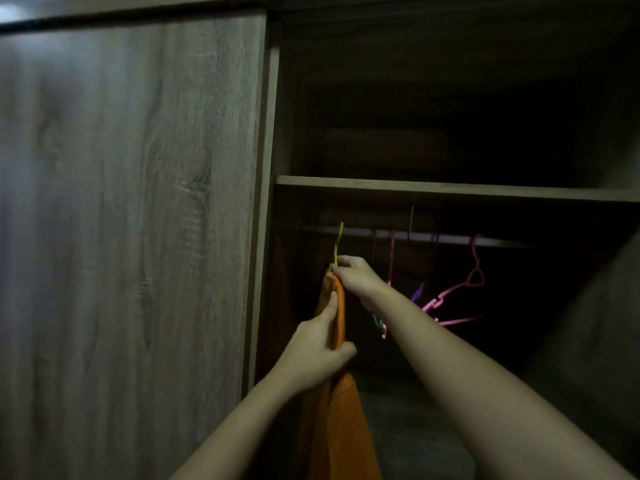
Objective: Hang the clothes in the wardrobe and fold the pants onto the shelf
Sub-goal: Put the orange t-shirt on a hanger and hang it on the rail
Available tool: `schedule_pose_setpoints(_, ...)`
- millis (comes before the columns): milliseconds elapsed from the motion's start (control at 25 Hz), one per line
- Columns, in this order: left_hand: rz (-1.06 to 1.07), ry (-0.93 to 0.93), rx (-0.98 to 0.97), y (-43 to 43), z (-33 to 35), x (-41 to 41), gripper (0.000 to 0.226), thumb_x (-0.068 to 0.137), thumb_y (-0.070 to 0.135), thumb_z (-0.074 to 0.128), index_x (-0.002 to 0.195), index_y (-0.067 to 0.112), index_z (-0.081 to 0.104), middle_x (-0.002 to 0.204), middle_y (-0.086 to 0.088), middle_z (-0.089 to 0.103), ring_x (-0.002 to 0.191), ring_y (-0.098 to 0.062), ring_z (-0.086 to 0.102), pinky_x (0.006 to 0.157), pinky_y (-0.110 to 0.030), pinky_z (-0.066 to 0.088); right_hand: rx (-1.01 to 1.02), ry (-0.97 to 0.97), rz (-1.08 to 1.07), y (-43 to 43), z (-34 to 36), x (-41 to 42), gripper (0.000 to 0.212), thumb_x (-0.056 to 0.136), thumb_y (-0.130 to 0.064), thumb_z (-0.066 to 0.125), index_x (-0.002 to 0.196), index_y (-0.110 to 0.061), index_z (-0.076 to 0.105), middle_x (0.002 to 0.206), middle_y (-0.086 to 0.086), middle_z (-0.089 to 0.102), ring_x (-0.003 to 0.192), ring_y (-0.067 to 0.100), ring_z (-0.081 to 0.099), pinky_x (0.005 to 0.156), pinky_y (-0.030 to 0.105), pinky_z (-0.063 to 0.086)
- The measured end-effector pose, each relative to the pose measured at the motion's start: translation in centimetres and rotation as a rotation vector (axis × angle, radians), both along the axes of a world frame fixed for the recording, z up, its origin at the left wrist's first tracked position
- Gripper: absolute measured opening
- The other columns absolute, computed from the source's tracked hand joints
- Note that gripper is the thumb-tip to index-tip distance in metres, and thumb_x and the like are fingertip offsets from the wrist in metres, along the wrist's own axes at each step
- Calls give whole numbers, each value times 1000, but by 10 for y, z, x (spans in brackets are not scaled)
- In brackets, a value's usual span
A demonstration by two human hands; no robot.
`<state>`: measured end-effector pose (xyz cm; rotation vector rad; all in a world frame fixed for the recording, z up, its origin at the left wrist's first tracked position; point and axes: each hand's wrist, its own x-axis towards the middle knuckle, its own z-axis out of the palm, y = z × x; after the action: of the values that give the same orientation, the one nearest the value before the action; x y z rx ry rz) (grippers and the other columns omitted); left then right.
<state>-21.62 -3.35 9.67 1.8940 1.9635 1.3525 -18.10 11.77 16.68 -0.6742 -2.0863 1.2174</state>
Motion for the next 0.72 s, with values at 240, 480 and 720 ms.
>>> schedule_pose_setpoints(240, 6, -126, -3, 79, 15, -29, 88, 87, 24, 60, 151, 25, 0, 73, 1, 52, 57, -1, 54, 60, -12, 47, 48, -91, -7, 69, 29, -33, 43, 96, -10, 44, 138, -4, 36, 112, 13, 59, 93, 14, 58, 71, 23, 46)
schedule_pose_setpoints(480, 54, -196, 3, 135, 14, -55, 86, 87, 24, 60, 150, 29, 2, 71, 3, 51, 52, 1, 52, 55, -10, 45, 154, -384, -39, 113, 37, -66, 29, 99, -20, 35, 76, -16, 51, 77, 2, 49, 69, 11, 46, 74, 28, 40)
schedule_pose_setpoints(720, 78, -195, -33, 153, -8, -57, 91, 85, 24, 61, 150, 29, -3, 75, 1, 53, 56, -2, 53, 55, -12, 45, 256, -501, -22, 118, 30, -68, 29, 99, -18, 35, 74, -19, 49, 73, 0, 47, 64, 9, 44, 54, 21, 35)
